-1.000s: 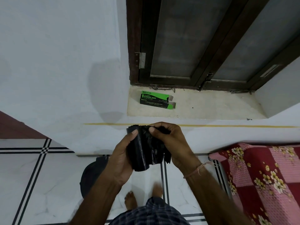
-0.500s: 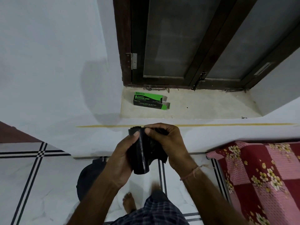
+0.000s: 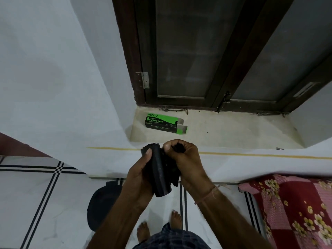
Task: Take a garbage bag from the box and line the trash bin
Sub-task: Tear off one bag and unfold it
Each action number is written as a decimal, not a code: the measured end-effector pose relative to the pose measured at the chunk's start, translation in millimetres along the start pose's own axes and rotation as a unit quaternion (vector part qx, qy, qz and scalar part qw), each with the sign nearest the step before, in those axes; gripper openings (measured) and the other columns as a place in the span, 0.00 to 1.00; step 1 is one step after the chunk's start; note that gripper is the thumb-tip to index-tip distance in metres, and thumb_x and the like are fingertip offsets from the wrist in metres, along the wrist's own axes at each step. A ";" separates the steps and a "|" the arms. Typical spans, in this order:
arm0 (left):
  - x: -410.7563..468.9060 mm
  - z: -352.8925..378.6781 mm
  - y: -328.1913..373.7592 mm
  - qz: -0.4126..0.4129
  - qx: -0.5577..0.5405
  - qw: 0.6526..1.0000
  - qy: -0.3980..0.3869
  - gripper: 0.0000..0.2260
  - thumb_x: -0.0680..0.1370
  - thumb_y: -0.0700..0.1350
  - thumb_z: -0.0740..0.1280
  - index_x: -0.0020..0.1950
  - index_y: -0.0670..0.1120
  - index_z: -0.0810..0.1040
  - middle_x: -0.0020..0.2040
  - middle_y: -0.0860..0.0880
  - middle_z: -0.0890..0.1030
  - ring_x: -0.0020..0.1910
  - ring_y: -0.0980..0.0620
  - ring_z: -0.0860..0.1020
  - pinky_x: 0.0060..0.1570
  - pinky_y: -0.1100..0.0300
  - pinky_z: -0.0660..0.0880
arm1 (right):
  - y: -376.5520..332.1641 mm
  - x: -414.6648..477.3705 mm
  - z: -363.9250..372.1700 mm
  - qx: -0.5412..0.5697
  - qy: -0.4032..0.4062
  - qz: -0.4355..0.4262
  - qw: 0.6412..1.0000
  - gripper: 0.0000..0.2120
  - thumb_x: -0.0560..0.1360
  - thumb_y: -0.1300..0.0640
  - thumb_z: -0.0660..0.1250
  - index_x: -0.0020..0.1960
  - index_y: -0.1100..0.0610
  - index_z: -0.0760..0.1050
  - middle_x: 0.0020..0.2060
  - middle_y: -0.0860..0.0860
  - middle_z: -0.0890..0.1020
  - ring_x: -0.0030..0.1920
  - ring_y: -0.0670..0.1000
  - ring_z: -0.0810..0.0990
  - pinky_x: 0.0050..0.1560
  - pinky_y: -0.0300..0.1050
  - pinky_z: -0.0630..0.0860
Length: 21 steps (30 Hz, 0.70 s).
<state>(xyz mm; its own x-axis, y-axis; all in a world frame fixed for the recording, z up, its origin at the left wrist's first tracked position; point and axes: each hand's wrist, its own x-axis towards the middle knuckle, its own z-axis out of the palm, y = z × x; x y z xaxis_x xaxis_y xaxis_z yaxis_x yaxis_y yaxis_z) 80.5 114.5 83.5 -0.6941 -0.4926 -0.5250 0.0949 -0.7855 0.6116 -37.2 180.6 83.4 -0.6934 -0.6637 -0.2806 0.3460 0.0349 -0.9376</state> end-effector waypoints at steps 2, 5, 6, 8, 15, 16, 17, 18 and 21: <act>4.4 6.1 -4.7 0.017 -0.003 1.000 0.007 0.22 0.75 0.53 0.70 0.63 0.42 0.81 0.56 0.37 0.84 0.52 0.38 0.83 0.52 0.41 0.78 | -3.3 4.0 -4.9 0.007 -0.005 0.002 1.000 0.11 0.77 0.68 0.70 0.39 0.58 0.82 0.33 0.51 0.85 0.36 0.49 0.83 0.41 0.41 0.81; 9.3 11.5 -8.3 0.051 -0.035 0.998 0.018 0.14 0.77 0.50 0.69 0.56 0.42 0.85 0.50 0.40 0.85 0.48 0.42 0.83 0.55 0.43 0.77 | -9.3 13.0 -18.5 0.050 -0.002 0.017 0.999 0.10 0.78 0.69 0.68 0.40 0.60 0.81 0.34 0.53 0.83 0.35 0.50 0.83 0.42 0.45 0.81; 11.8 10.8 -8.9 0.065 -0.046 0.997 0.018 0.13 0.78 0.50 0.68 0.52 0.43 0.86 0.47 0.41 0.84 0.45 0.44 0.83 0.54 0.45 0.78 | -11.4 17.0 -25.3 0.073 -0.003 0.022 0.997 0.11 0.79 0.69 0.67 0.40 0.60 0.80 0.34 0.53 0.83 0.35 0.52 0.83 0.43 0.47 0.81; 15.0 11.9 -7.2 0.083 -0.056 0.995 0.013 0.13 0.78 0.51 0.67 0.50 0.43 0.86 0.46 0.42 0.82 0.43 0.46 0.82 0.51 0.50 0.80 | -13.3 21.9 -36.3 0.132 -0.023 0.045 0.990 0.10 0.81 0.67 0.65 0.41 0.61 0.79 0.34 0.53 0.83 0.36 0.52 0.85 0.43 0.48 0.82; 20.4 18.6 -7.0 0.100 -0.037 0.994 0.002 0.18 0.81 0.52 0.60 0.47 0.43 0.86 0.42 0.44 0.83 0.40 0.47 0.83 0.46 0.53 0.83 | -13.9 26.0 -47.5 0.218 -0.076 0.083 0.969 0.12 0.84 0.66 0.60 0.42 0.61 0.73 0.36 0.55 0.76 0.28 0.46 0.74 0.30 0.38 0.75; 21.3 15.3 -5.0 0.107 -0.034 0.994 0.008 0.18 0.81 0.51 0.61 0.46 0.44 0.87 0.42 0.45 0.83 0.40 0.48 0.83 0.45 0.54 0.83 | -15.3 28.9 -52.2 0.191 -0.083 0.080 0.975 0.11 0.83 0.67 0.60 0.42 0.61 0.73 0.37 0.55 0.75 0.26 0.44 0.72 0.27 0.36 0.71; 22.4 10.6 -2.0 0.114 -0.036 0.993 0.016 0.18 0.82 0.51 0.60 0.46 0.45 0.87 0.42 0.46 0.83 0.39 0.49 0.83 0.44 0.55 0.82 | -16.9 31.6 -59.7 0.166 -0.092 0.082 0.978 0.11 0.83 0.67 0.60 0.42 0.60 0.73 0.37 0.55 0.74 0.26 0.43 0.70 0.26 0.34 0.68; 23.8 2.6 1.3 0.120 -0.040 0.992 0.025 0.18 0.83 0.50 0.60 0.46 0.46 0.88 0.42 0.46 0.83 0.38 0.50 0.83 0.43 0.56 0.82 | -17.4 34.9 -69.1 0.145 -0.098 0.086 0.981 0.11 0.83 0.68 0.61 0.42 0.60 0.72 0.37 0.55 0.74 0.25 0.43 0.69 0.25 0.34 0.65; 25.2 -13.3 9.3 0.126 -0.017 0.991 0.045 0.16 0.83 0.52 0.62 0.55 0.42 0.83 0.46 0.45 0.82 0.41 0.48 0.82 0.43 0.56 0.82 | -21.0 37.8 -98.5 0.064 -0.128 0.068 0.987 0.11 0.83 0.68 0.61 0.43 0.61 0.74 0.37 0.51 0.78 0.25 0.42 0.69 0.26 0.34 0.65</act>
<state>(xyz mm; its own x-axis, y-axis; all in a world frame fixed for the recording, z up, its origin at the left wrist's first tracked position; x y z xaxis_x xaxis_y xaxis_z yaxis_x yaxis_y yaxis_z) 73.4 89.8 68.1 -0.5787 -0.7054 -0.4094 0.2825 -0.6442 0.7107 -132.9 228.3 72.3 -0.4588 -0.8270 -0.3249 0.5128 0.0522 -0.8569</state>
